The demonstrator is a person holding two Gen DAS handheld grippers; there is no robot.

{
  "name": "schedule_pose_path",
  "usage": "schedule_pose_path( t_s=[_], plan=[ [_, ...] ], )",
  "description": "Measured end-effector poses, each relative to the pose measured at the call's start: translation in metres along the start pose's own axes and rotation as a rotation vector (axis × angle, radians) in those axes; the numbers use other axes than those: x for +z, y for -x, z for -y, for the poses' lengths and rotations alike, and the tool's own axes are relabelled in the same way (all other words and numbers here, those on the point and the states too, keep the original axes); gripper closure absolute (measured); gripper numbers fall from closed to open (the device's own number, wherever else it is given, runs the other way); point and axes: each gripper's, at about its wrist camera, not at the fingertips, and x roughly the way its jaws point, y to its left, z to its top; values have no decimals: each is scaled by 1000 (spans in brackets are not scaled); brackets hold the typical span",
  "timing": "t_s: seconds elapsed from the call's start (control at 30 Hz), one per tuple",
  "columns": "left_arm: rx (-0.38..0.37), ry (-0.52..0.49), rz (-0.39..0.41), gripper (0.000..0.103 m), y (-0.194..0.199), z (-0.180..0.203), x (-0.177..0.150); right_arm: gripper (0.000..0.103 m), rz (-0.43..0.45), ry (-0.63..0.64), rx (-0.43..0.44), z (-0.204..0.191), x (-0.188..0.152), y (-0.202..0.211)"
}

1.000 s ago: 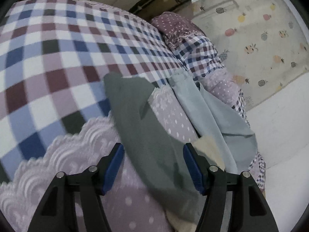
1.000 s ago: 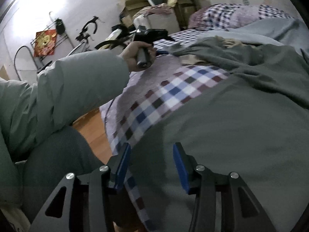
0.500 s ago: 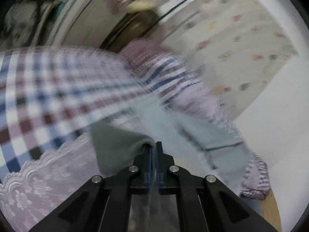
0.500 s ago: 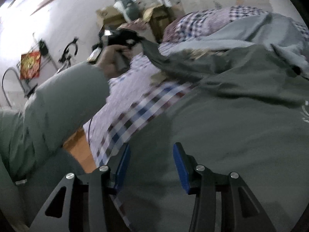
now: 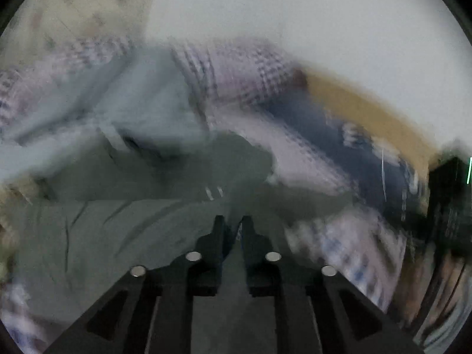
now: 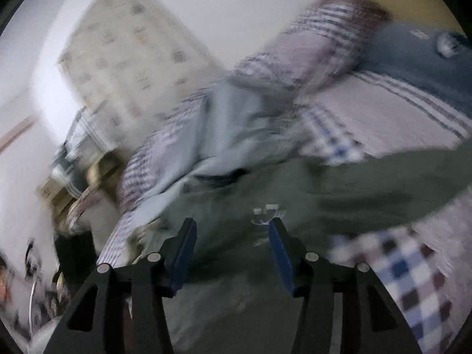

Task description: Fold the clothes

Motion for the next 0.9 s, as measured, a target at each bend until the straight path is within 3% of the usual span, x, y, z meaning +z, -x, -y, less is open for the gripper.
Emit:
schedule_pose_path(
  t_s=[0.1,0.13,0.23,0.37,0.5,0.57,0.7,0.8,0.9],
  plan=[
    [-28,-83,-111,61,-15,37,-34,48,-35,-117,-50,30,6,-9],
    [-30,-107,-129,50,-13,46,-42,48,-55,-147,-58,38,7,-13],
    [-14,-117,-117,33,14,52,-61,48,-87,-168,-56,51,15,-20],
    [92,-32,-35,33,56,20,-63,48,-147,-105,-38,48,18,-33],
    [200,219,97,33,99,-48,-56,48,-276,21,-24,36,8,-60],
    [259,367,205,33,127,-88,-62,48,-322,56,-26,31,1,-69],
    [343,535,313,32,146,-145,-75,48,-403,102,-49,30,-16,-83],
    [343,604,289,32,135,-169,-81,48,-446,116,-52,29,-26,-94],
    [327,604,263,32,119,-173,-79,48,-490,133,-104,28,-35,-111]
  ],
)
